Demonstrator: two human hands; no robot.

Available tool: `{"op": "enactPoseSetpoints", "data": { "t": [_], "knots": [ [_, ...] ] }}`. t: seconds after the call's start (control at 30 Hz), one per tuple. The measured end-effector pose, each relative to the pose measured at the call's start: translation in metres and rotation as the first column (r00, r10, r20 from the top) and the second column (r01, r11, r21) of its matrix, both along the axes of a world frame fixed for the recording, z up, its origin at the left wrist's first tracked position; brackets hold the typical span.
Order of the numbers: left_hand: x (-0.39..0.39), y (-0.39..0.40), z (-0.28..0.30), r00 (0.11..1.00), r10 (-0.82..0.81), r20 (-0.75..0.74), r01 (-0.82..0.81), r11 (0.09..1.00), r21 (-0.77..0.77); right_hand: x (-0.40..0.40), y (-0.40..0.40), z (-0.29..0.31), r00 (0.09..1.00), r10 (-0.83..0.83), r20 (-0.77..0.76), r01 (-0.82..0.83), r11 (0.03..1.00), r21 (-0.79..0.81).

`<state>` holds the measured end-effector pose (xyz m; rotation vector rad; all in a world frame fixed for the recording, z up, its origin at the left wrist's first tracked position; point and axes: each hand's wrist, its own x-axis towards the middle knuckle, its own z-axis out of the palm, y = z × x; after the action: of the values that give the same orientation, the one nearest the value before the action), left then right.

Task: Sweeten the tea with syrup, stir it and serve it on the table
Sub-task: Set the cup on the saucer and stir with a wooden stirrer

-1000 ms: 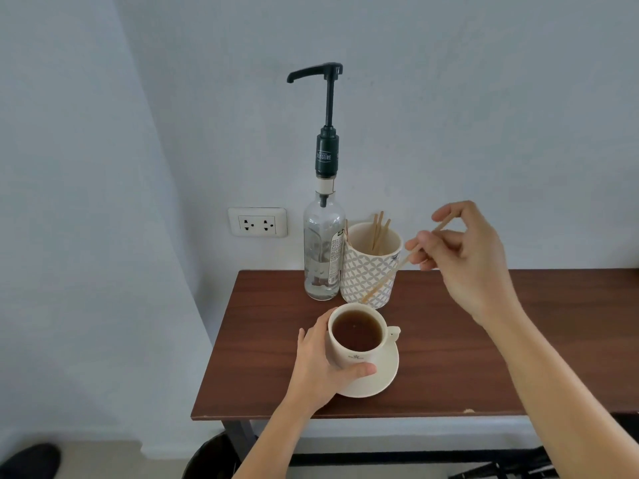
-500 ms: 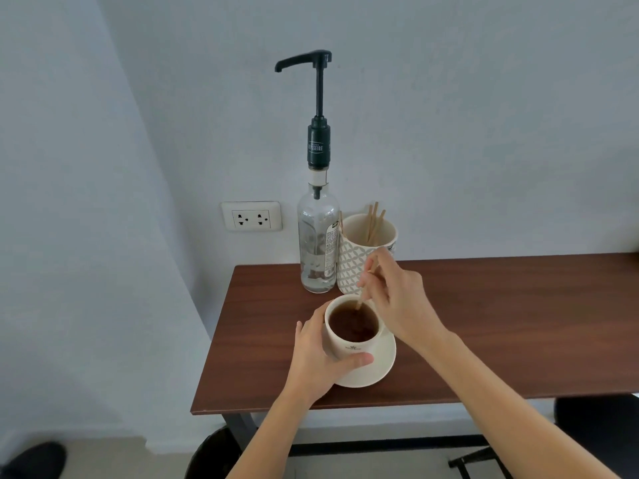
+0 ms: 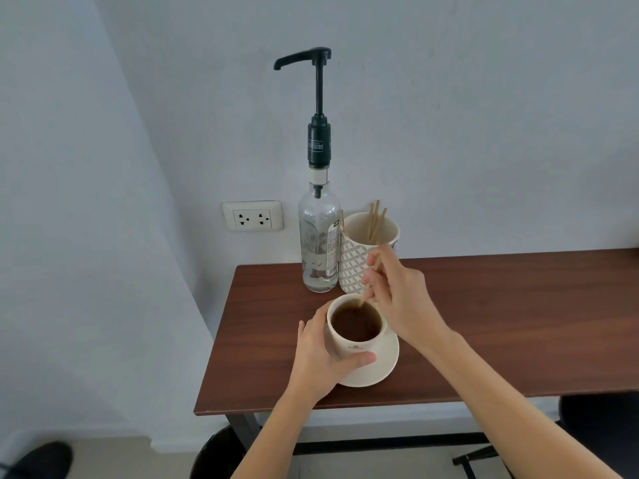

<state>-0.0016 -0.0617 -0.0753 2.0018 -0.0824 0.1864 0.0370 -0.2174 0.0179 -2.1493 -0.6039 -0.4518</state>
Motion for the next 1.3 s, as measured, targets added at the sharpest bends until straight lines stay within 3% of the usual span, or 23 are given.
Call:
{"op": "enactPoseSetpoints", "data": {
  "t": [0.13,0.27,0.37,0.57,0.73,0.83,1.03,1.17,1.3],
  "knots": [
    [-0.001,0.000,0.000,1.000,0.003,0.008,-0.003,1.000,-0.011,-0.007,-0.015,-0.001,0.999,-0.028,0.022,0.030,0.995,-0.097],
    [0.000,0.000,-0.002,1.000,0.008,0.013,-0.008,1.000,0.008,-0.020,-0.002,-0.007,0.994,0.037,-0.105,-0.032,0.998,0.046],
    [0.001,0.001,-0.002,1.000,0.003,-0.002,-0.003,1.000,0.025,-0.013,0.009,-0.006,0.994,0.027,-0.102,-0.013,0.991,0.130],
    [0.000,0.001,-0.002,1.000,0.007,-0.007,-0.007,1.000,0.000,-0.008,-0.010,-0.001,0.997,-0.037,0.068,0.043,0.995,-0.089],
    [0.001,0.001,-0.002,1.000,0.010,-0.011,-0.010,1.000,0.004,-0.021,0.001,-0.008,0.999,0.029,-0.042,-0.026,0.997,0.076],
    [0.001,0.001,-0.002,1.000,0.005,-0.008,-0.005,1.000,0.009,-0.015,0.008,-0.005,1.000,0.014,-0.019,-0.011,0.990,0.144],
    [0.000,0.002,-0.001,1.000,0.007,-0.002,-0.007,1.000,-0.004,-0.010,-0.011,-0.001,0.997,-0.050,0.059,0.054,0.997,-0.054],
    [0.001,0.003,-0.003,1.000,0.000,-0.007,0.000,1.000,0.004,-0.021,0.001,-0.006,0.997,0.005,-0.071,0.001,0.997,0.081],
    [0.002,0.003,-0.004,1.000,-0.002,-0.004,0.002,1.000,0.008,-0.013,0.010,-0.001,1.000,-0.008,-0.024,0.012,0.990,0.138]
  ]
}}
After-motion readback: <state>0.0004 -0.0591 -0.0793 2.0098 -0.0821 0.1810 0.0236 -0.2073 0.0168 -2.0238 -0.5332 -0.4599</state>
